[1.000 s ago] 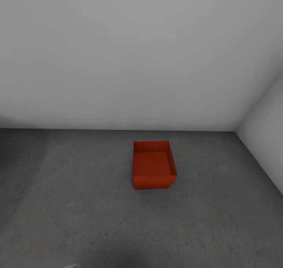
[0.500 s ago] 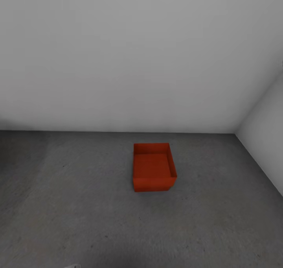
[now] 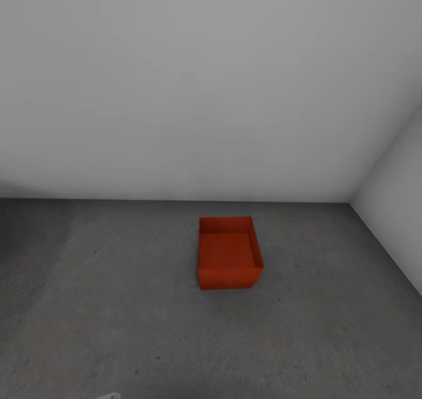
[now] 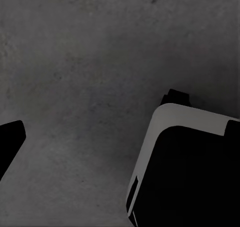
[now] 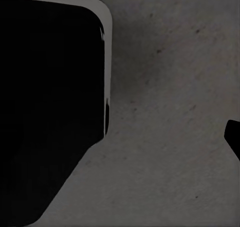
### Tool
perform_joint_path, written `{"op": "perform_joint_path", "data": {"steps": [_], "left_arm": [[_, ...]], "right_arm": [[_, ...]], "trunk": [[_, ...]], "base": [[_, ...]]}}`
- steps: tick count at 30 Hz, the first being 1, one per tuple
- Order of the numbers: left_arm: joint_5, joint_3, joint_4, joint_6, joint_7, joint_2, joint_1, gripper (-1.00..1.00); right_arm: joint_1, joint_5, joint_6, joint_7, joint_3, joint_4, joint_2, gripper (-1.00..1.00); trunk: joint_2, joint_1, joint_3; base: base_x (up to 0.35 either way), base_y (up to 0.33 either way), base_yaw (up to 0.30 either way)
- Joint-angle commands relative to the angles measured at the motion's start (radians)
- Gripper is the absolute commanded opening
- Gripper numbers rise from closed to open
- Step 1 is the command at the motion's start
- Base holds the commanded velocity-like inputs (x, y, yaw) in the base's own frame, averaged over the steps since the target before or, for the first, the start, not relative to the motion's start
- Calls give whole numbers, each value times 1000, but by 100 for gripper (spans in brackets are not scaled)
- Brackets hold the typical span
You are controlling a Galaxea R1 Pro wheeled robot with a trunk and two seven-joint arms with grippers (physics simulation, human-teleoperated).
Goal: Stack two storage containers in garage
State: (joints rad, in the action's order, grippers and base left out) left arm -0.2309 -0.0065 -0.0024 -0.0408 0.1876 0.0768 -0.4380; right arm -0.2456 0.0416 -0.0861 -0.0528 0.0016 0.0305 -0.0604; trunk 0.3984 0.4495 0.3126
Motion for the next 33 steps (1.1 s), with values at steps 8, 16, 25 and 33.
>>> {"op": "perform_joint_path", "data": {"steps": [8, 16, 25, 33], "left_arm": [[-7, -1, 1, -4, 1, 0, -1, 100], [-7, -1, 1, -4, 1, 0, 0, 100], [-7, -1, 1, -4, 1, 0, -1, 100], [-7, -1, 1, -4, 1, 0, -1, 100]], "right_arm": [[-1, 4, -4, -3, 0, 3, 1, 100], [-1, 4, -4, -3, 0, 3, 0, 100], [-1, 4, -4, -3, 0, 3, -1, 100], [-1, 4, -4, -4, 0, 3, -1, 100]], "trunk": [[2, 1, -11], [2, 1, -24], [2, 1, -39], [2, 1, -52]], "base": [[0, 0, 0], [0, 0, 0], [0, 0, 0], [0, 0, 0]]}}
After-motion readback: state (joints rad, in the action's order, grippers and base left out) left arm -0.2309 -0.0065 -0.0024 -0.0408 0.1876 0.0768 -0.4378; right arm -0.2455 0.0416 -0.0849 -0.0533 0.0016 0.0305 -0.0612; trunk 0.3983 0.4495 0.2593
